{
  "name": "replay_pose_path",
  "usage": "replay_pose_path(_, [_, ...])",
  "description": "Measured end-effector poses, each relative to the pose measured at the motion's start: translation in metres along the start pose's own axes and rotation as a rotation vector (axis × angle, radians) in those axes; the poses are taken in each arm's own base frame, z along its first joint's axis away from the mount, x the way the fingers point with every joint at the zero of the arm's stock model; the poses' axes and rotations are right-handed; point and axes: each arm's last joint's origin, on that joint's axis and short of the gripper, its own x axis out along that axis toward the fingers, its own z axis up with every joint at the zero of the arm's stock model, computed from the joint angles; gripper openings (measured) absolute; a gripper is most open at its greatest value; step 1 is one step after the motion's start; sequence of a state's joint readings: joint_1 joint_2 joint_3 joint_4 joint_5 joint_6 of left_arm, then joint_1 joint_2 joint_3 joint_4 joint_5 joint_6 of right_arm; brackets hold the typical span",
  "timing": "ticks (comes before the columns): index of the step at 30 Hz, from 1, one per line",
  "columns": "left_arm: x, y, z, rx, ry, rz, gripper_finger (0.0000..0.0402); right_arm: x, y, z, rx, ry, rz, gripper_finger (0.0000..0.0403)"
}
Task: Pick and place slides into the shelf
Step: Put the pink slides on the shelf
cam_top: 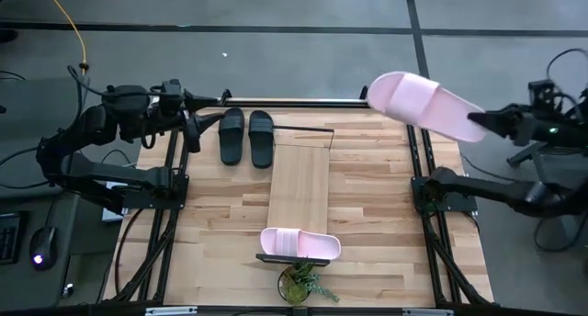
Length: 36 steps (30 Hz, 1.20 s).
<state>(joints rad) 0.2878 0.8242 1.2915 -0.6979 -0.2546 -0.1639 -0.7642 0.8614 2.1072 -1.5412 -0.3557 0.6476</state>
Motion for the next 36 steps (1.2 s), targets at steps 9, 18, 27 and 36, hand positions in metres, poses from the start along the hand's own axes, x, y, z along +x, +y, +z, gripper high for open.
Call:
replay_pose_path(9, [0.003,0.0,0.001,0.003,-0.006,0.018,0.0209,0.049,-0.043,-0.035,0.079,-0.096,0.185,0.0035])
replay_pose_path(18, [0.003,0.0,0.001,0.002,-0.004,0.02,0.0209,0.116,-0.097,-0.062,0.245,-0.111,0.369,0.0035])
replay_pose_path(27, [0.003,0.0,0.001,0.002,-0.005,0.02,0.02,0.162,-0.124,-0.083,0.317,-0.017,0.406,0.0035])
replay_pose_path(36, [0.003,0.0,0.001,0.001,-0.007,0.026,0.0193,0.213,-0.115,-0.111,0.325,0.036,0.424,0.0035])
